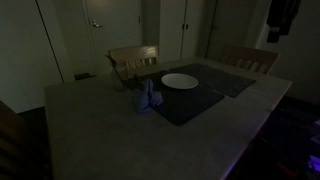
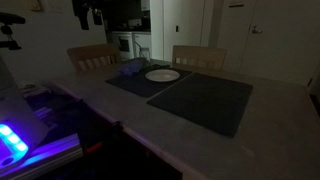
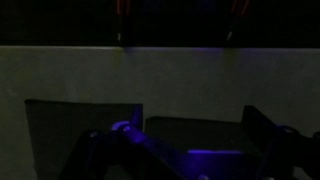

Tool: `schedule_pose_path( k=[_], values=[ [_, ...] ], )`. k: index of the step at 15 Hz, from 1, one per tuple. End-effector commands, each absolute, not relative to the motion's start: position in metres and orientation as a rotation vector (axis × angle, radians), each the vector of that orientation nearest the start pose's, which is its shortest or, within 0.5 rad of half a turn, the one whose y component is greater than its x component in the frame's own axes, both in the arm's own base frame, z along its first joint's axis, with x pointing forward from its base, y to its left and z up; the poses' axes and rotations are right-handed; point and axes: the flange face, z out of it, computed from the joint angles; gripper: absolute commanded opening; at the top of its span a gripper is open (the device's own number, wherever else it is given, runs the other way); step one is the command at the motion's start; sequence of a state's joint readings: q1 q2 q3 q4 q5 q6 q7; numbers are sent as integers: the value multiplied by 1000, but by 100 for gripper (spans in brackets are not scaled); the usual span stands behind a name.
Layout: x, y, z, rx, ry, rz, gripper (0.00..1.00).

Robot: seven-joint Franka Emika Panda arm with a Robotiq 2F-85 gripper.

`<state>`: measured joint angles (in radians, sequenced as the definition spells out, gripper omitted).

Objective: Use the blue towel to wipe the white plate

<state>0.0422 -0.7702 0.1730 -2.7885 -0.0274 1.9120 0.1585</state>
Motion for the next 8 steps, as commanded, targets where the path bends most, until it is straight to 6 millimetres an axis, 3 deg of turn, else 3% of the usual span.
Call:
schedule_pose_path(
  k=[1, 5, 8],
  values=[
    [292, 56, 407, -3300, -20, 153, 100],
    [292, 56, 406, -3301, -20, 156, 100],
    [305, 52, 403, -3287, -46, 104, 100]
  ],
)
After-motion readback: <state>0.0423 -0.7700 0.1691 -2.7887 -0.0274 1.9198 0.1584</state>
